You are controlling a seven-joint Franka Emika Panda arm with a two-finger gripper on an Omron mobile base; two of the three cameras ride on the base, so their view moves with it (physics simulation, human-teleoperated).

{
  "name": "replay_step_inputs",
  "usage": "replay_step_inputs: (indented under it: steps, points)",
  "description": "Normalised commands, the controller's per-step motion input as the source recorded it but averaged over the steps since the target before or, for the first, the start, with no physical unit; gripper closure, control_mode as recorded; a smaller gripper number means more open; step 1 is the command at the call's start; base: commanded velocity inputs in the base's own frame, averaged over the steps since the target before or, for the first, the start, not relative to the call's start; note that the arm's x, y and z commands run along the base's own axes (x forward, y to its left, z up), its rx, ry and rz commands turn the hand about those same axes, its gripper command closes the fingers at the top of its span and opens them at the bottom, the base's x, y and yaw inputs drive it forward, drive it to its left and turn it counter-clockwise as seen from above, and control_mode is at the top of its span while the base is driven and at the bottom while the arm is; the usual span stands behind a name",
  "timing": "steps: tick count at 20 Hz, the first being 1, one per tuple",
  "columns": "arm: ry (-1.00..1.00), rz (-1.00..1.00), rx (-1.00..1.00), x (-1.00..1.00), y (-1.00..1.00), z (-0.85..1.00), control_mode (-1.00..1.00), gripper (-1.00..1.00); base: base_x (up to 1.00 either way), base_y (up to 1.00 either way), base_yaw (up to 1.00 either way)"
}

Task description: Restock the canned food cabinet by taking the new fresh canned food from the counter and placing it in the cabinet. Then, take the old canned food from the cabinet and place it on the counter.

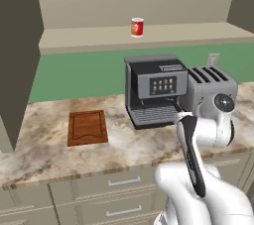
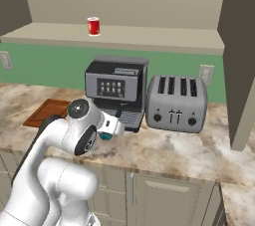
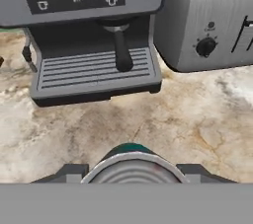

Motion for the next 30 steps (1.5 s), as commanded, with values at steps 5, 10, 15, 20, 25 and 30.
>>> replay_step_inputs:
  steps: [5, 10, 15, 20, 25, 30]
  points:
    - [-0.33, 0.01, -0.07, -0.7, -0.08, 1.0, -1.0, 1.0, 0.0, 0.0, 0.0]
    - [-0.32, 0.06, -0.05, -0.64, -0.18, 1.0, -1.0, 1.0, 0.0, 0.0, 0.0]
    - [-0.23, 0.08, -0.02, -0.14, -0.09, 1.0, -1.0, 1.0, 0.0, 0.0, 0.0]
    - [-0.14, 0.04, 0.0, 0.04, -0.04, 1.0, -1.0, 1.0, 0.0, 0.0, 0.0]
    - [0.03, 0.05, 0.0, 0.42, 0.0, 1.0, -1.0, 1.0, 0.0, 0.0, 0.0]
    - [0.31, 0.01, 0.01, 0.81, -0.01, 0.57, -1.0, 1.0, 0.0, 0.0, 0.0]
